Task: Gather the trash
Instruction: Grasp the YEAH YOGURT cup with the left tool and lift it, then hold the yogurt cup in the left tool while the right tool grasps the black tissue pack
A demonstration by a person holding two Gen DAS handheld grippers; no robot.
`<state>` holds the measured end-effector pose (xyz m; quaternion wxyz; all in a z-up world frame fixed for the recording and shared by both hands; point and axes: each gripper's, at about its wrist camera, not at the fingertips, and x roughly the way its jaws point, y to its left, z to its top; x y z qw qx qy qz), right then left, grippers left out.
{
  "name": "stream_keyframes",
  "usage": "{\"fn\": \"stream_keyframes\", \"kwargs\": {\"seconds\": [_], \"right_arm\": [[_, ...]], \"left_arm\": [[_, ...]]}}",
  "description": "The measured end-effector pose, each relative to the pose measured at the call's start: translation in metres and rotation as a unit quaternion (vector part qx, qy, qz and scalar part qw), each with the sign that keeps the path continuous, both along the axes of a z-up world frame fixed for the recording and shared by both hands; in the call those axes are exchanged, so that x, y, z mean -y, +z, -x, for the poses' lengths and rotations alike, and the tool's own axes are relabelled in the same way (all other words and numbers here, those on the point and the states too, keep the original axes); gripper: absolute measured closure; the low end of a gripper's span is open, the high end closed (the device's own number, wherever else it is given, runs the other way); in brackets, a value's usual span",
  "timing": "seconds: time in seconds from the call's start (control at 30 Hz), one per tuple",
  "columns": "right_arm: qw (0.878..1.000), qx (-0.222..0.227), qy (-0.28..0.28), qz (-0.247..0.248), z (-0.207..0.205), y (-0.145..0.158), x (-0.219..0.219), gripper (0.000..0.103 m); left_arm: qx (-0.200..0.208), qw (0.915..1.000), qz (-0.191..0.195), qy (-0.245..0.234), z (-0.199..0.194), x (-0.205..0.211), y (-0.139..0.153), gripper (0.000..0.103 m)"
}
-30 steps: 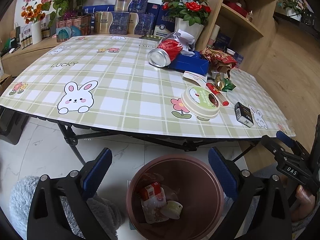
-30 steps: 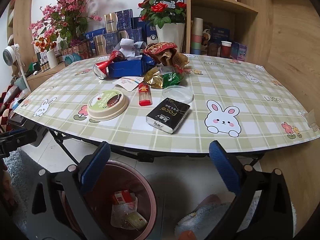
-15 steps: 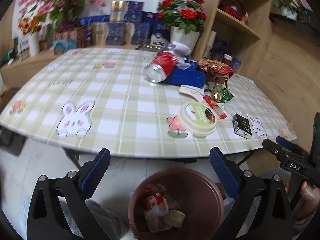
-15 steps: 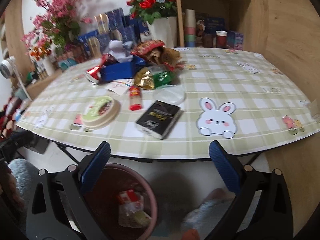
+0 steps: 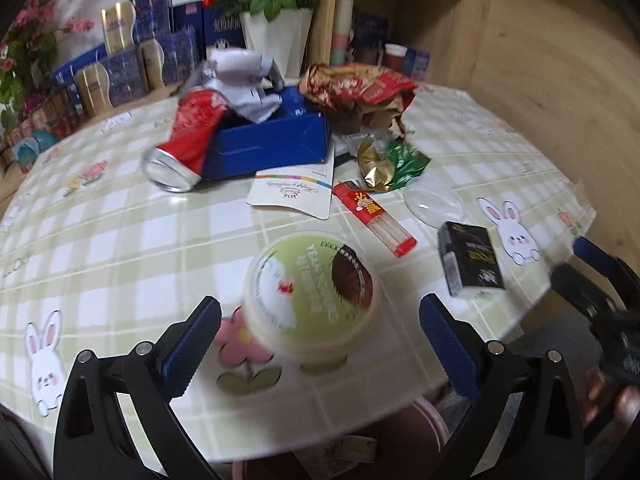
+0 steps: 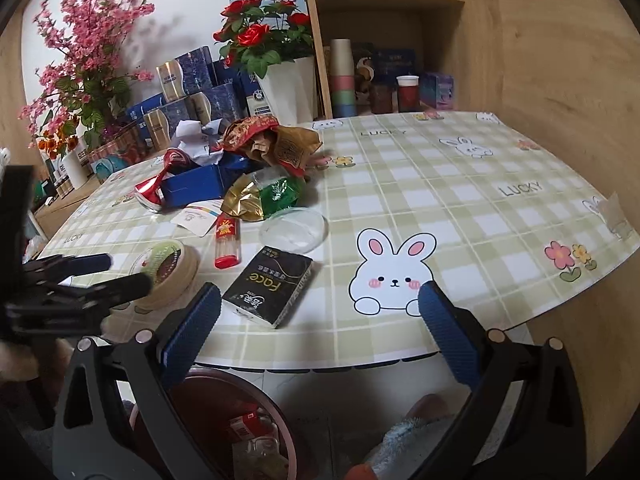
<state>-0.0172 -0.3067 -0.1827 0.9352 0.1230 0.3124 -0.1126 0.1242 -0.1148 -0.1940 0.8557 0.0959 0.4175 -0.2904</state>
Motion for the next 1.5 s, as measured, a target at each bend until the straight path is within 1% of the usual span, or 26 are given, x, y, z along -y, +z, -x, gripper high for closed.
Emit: {"fn": "stream_keyframes", "kwargs": {"seconds": [0.07,0.17,0.3,0.4,0.47,0.5,0.57,0.67,0.77,0.87,0.93,0.97,1.0,1.03,1.07,1.17,1.3,1.43,1.5], "right_arm": [[1.000,0.001,-0.002,-0.005,0.002,-0.001,0.001,0.006],[1.000,0.000,-0.008,-0.017,0.003,-0.004,0.005,0.006],[1.000,0.000,-0.012,-0.025,0.004,-0.005,0.007,0.006],[1.000,0.003,-0.009,-0.022,0.004,-0.005,0.006,0.006],[1.000,0.004,-0.004,-0.022,0.004,-0.005,0.005,0.006],[1.000,0.004,-0.003,-0.022,0.004,-0.005,0.004,0.006],[1.000,0.006,0.002,-0.021,0.003,-0.005,0.002,0.006],[1.000,0.005,0.006,-0.019,0.002,-0.005,-0.001,0.006],[1.000,0.004,0.012,-0.018,0.000,-0.006,-0.003,0.006],[1.000,-0.006,0.018,-0.013,-0.006,-0.008,-0.006,0.006],[1.000,-0.015,0.024,-0.009,-0.012,-0.010,-0.011,0.006],[0.999,-0.020,0.033,-0.006,-0.017,-0.011,-0.015,0.007],[0.999,-0.026,0.046,-0.004,-0.022,-0.013,-0.019,0.012],[0.998,-0.032,0.056,-0.002,-0.027,-0.014,-0.023,0.015],[0.997,-0.037,0.065,0.000,-0.031,-0.015,-0.027,0.018],[0.995,-0.049,0.081,0.001,-0.047,-0.022,-0.035,0.019],[0.995,-0.065,0.073,-0.013,-0.061,-0.031,-0.032,0.021],[0.995,-0.080,0.055,-0.003,-0.070,-0.036,-0.030,0.025],[0.995,-0.085,0.055,0.008,-0.072,-0.038,-0.032,0.026]], "left_arm": [[-0.006,1.0000,-0.005,-0.001,-0.005,0.005,-0.005,0.006],[0.000,0.9995,-0.033,0.002,-0.010,0.016,-0.013,0.006],[-0.002,0.9984,-0.056,0.008,-0.014,0.023,-0.019,0.006],[0.012,0.9969,-0.078,0.007,-0.012,0.028,-0.022,0.006],[0.013,0.9972,-0.074,0.005,-0.010,0.026,-0.021,0.011],[0.017,0.9972,-0.072,0.005,-0.009,0.025,-0.019,0.019],[0.024,0.9965,-0.080,0.003,-0.007,0.025,-0.016,0.020],[0.019,0.9982,-0.057,0.008,-0.005,0.017,-0.009,0.020],[0.025,0.9990,-0.032,0.018,0.000,0.003,0.005,0.020],[0.028,0.9988,-0.003,0.041,0.010,-0.020,0.023,0.020],[0.022,0.9984,0.010,0.051,0.014,-0.032,0.030,0.020],[0.021,0.9982,0.015,0.054,0.017,-0.036,0.033,0.020],[0.019,0.9979,0.022,0.057,0.021,-0.042,0.036,0.020],[0.018,0.9977,0.026,0.060,0.023,-0.046,0.038,0.020],[0.018,0.9973,0.031,0.064,0.027,-0.052,0.040,0.020],[0.018,0.9953,0.048,0.082,0.039,-0.070,0.044,0.020],[0.020,0.9925,0.061,0.104,0.049,-0.090,0.047,0.020],[0.007,0.9909,0.077,0.111,0.054,-0.107,0.045,0.020],[0.008,0.9911,0.075,0.110,0.056,-0.110,0.043,0.020]]}}
